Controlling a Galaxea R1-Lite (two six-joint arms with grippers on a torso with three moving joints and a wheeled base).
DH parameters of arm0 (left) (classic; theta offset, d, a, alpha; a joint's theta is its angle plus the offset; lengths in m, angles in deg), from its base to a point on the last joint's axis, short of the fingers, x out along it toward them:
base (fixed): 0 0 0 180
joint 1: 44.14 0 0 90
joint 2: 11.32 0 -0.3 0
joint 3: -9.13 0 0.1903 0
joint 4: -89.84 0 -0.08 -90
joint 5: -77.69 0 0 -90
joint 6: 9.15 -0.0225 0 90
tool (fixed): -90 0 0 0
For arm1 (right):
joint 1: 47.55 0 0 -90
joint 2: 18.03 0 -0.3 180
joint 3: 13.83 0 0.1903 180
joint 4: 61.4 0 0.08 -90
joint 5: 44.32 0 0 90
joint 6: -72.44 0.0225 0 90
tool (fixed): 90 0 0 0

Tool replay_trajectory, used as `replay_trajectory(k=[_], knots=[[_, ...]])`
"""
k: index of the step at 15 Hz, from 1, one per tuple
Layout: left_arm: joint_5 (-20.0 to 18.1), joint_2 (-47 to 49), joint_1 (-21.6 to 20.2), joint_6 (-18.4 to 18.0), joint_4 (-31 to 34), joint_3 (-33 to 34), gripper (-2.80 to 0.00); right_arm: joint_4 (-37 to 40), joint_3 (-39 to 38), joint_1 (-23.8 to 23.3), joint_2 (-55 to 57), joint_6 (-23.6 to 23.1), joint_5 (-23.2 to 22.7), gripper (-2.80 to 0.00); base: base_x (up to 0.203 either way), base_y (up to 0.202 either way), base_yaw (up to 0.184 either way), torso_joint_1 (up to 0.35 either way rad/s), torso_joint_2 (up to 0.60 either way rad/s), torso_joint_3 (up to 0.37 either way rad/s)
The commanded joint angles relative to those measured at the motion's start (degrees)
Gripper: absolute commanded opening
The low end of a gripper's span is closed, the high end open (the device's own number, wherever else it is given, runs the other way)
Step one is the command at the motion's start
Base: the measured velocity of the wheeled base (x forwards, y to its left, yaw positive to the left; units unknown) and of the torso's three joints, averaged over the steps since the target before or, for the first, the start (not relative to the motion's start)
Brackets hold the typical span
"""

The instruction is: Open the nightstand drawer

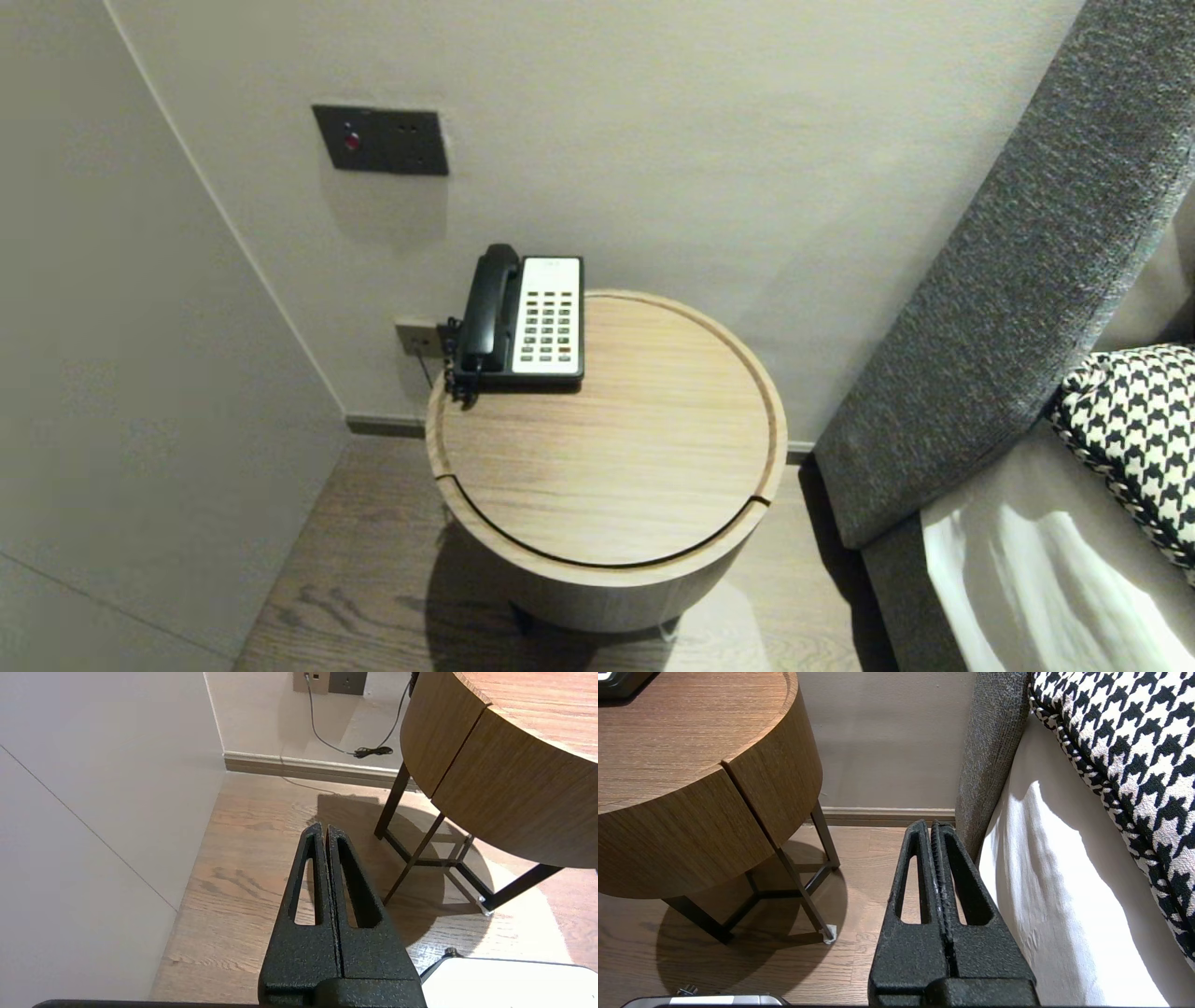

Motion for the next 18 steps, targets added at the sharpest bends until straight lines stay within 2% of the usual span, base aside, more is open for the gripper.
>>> replay_trajectory(k=[1,18], knots=[[0.0,0.0,0.0,0.0,0.1,0.0,-2.8,-0.2,-2.3,0.0,0.2,0.0,0.0,-2.8,0.0,0.0,0.0,0.0,0.0,0.0],[0.0,0.0,0.0,0.0,0.1,0.0,-2.8,-0.2,-2.3,0.0,0.2,-0.2,-0.1,-2.8,0.0,0.0,0.0,0.0,0.0,0.0]])
